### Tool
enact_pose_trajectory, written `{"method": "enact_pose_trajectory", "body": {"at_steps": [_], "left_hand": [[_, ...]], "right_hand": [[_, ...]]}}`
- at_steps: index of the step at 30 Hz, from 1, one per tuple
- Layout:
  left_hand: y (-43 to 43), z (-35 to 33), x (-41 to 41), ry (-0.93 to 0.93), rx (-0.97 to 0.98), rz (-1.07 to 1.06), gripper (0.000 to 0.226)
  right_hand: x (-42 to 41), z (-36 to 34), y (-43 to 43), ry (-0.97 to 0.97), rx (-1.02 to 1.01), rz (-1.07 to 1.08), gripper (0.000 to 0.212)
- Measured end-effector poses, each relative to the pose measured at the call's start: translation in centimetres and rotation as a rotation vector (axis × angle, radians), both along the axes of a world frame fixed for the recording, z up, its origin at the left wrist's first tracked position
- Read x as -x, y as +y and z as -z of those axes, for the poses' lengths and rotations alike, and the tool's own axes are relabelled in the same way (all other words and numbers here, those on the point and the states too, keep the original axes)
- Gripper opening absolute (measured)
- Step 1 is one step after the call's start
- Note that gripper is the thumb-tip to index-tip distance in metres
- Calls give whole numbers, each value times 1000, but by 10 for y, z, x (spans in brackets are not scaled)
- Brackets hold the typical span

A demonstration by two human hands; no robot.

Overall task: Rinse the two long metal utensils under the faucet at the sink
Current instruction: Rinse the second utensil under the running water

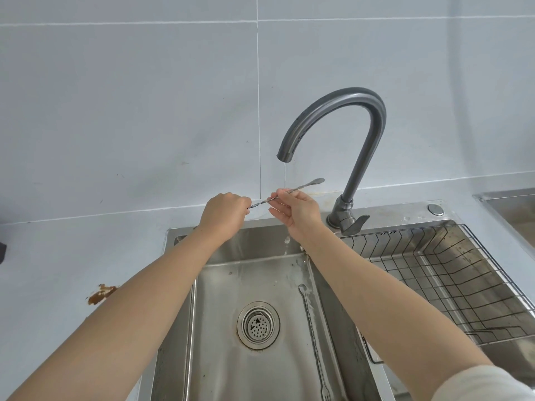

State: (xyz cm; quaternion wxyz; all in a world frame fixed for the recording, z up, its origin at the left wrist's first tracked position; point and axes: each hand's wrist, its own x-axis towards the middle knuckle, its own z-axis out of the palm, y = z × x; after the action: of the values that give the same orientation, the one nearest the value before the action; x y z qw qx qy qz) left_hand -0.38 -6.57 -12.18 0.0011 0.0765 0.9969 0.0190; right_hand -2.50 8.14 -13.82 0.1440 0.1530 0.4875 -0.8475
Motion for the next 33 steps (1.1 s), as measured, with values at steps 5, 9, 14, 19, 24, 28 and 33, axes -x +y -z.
{"method": "enact_pose_trajectory", "body": {"at_steps": [5,9,14,19,24,28,33], "left_hand": [[3,2,0,17,23,25,20],[1,2,1,17,22,35,18],[2,1,4,82,22,4,20],[13,1,1,305,-213,61,22],[33,4,-1,500,-395,53,7],[49,5,-5,422,-584,-79,18],[64,9,5,35,-881,-320,31]], "right_hand": [[0,-2,0,-33,-74,69,28],[0,-3,-4,-25,-60,54,26],[-1,-2,-3,4,11,-6,16],[0,-3,-1,-30,185,85,17],[-1,-4,2,-60,217,140,21],[-3,-8,9,-105,261,196,20],[-4,-6,13,-158,336,212,18]]}}
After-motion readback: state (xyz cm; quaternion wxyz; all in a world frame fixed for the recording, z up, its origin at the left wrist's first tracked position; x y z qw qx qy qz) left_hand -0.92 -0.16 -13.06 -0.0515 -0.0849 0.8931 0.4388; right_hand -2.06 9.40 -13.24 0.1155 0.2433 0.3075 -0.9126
